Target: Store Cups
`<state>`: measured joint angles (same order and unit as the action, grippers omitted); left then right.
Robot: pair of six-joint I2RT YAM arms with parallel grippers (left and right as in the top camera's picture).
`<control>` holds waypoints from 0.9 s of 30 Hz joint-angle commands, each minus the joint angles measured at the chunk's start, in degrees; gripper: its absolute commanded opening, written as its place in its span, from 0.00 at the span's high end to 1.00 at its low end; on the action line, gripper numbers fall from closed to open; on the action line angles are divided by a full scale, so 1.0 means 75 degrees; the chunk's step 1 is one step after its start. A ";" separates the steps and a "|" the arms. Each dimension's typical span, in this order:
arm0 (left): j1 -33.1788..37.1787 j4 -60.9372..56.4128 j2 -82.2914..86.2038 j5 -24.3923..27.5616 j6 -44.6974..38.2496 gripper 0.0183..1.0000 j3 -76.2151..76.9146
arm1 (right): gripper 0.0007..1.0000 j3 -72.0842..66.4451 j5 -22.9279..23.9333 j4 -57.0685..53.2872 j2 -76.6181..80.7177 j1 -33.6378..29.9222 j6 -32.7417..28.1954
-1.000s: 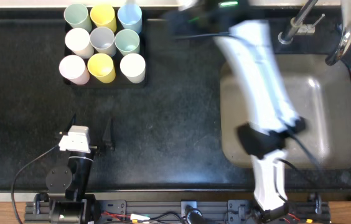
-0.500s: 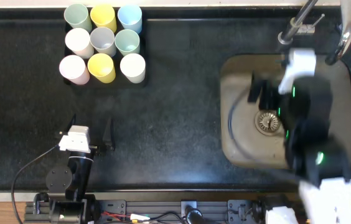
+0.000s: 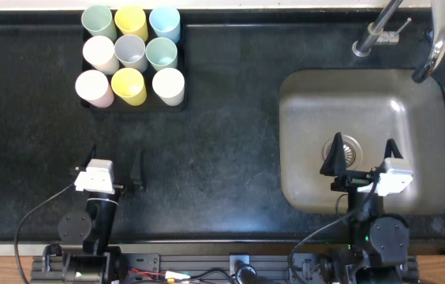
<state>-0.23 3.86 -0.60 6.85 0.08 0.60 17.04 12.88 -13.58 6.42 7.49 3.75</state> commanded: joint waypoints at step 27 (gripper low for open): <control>0.0035 0.0009 0.0058 -0.0041 0.0111 0.00 -0.0023 | 0.00 -0.2238 0.0067 0.1390 -0.0831 -0.0353 -0.0009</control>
<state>-0.23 3.86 -0.60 6.85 0.10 0.60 1.02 12.93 -3.20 0.89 5.21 3.79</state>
